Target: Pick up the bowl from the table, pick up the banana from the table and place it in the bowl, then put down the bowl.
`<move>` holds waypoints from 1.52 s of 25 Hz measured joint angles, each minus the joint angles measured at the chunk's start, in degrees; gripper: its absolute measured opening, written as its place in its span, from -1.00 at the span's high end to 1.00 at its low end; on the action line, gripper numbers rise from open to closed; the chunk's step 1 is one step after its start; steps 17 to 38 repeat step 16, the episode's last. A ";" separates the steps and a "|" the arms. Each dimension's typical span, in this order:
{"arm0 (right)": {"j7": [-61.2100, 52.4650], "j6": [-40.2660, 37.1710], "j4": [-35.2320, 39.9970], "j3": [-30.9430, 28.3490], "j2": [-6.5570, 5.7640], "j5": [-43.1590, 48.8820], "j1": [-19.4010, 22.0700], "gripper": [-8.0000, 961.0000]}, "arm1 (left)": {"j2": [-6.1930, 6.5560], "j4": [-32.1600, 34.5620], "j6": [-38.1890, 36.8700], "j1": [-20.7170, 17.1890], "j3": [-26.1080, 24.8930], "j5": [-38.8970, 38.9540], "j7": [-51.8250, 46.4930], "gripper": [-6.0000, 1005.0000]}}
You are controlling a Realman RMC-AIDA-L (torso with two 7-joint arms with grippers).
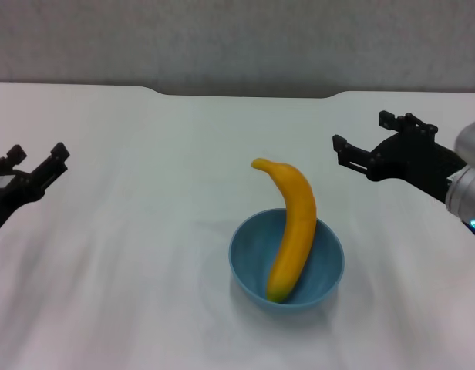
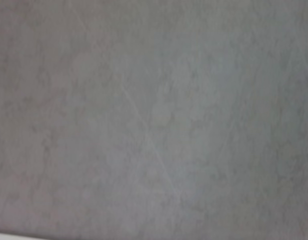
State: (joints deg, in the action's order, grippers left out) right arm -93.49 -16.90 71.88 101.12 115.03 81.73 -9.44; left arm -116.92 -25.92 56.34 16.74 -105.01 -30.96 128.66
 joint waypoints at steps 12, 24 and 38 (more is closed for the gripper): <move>32.57 -36.87 -25.02 -14.47 -0.22 -43.25 -1.54 -0.83 | -0.06 0.68 1.17 0.27 0.37 0.02 -0.51 -0.78; 33.97 -47.26 -36.56 -19.70 -0.40 -44.27 -5.25 -0.83 | -0.11 0.92 2.21 0.21 0.41 0.02 -0.51 -0.78; 33.97 -47.26 -36.56 -19.70 -0.40 -44.27 -5.25 -0.83 | -0.11 0.92 2.21 0.21 0.41 0.02 -0.51 -0.78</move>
